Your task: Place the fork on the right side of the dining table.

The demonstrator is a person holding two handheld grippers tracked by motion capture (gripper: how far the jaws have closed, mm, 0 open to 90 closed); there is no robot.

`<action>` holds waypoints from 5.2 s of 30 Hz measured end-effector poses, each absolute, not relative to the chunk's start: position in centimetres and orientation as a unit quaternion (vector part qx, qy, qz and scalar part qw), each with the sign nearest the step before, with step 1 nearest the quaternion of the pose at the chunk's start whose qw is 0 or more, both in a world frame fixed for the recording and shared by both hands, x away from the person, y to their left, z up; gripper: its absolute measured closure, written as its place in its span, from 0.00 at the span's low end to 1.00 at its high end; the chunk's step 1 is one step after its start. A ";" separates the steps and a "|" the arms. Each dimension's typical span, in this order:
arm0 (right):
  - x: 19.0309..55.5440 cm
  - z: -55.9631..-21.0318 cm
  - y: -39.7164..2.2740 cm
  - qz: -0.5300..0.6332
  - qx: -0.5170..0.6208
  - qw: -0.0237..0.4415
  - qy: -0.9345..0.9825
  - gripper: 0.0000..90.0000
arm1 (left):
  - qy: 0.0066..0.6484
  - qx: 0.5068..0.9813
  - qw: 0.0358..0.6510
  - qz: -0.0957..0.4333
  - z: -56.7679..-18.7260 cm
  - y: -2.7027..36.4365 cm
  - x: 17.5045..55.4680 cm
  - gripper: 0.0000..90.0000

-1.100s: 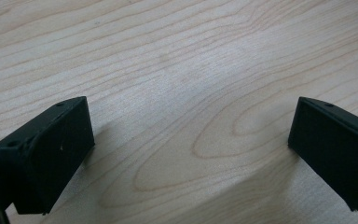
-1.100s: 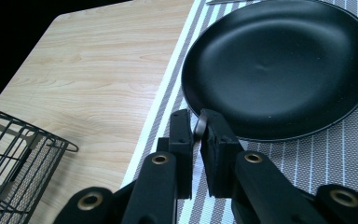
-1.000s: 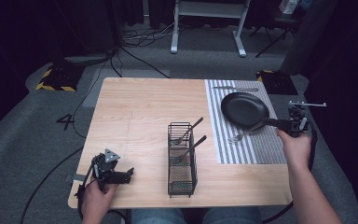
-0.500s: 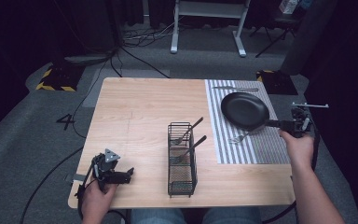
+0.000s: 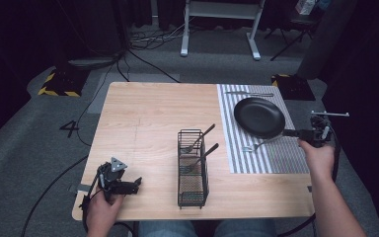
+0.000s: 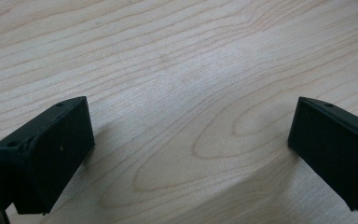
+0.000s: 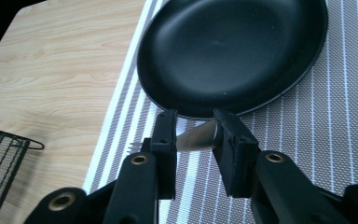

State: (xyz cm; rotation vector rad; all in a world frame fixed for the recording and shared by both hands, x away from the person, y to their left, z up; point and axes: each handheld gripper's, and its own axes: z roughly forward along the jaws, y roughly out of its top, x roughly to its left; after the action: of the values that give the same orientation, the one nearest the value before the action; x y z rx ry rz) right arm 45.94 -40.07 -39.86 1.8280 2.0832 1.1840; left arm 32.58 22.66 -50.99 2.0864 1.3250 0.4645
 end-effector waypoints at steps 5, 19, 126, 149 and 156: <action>46.1 -40.5 -40.7 0.384 0.614 0.062 0.687 0.78 | 0.501 0.789 0.308 0.176 -51.0 22.7 32.6 0.00; 46.4 -42.4 -42.0 0.366 0.635 0.049 0.679 0.76 | 0.501 0.789 0.308 0.176 -51.0 22.7 32.6 0.00; 36.9 -38.9 -34.1 0.376 0.411 0.082 0.826 0.34 | 0.501 0.789 0.308 0.176 -51.0 22.7 32.6 0.00; 33.3 -44.9 -30.0 0.375 0.344 0.110 0.854 0.37 | 0.501 0.789 0.308 0.176 -51.0 22.7 32.6 0.00; 33.1 -46.8 -29.2 0.371 0.340 0.128 0.855 0.37 | 0.501 0.789 0.308 0.176 -51.0 22.7 32.6 0.00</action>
State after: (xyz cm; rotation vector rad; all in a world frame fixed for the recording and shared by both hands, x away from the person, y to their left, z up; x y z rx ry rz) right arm 33.07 -29.18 -46.79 0.9900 2.4860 1.0795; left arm 32.57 22.66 -50.99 2.0863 1.3254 0.4658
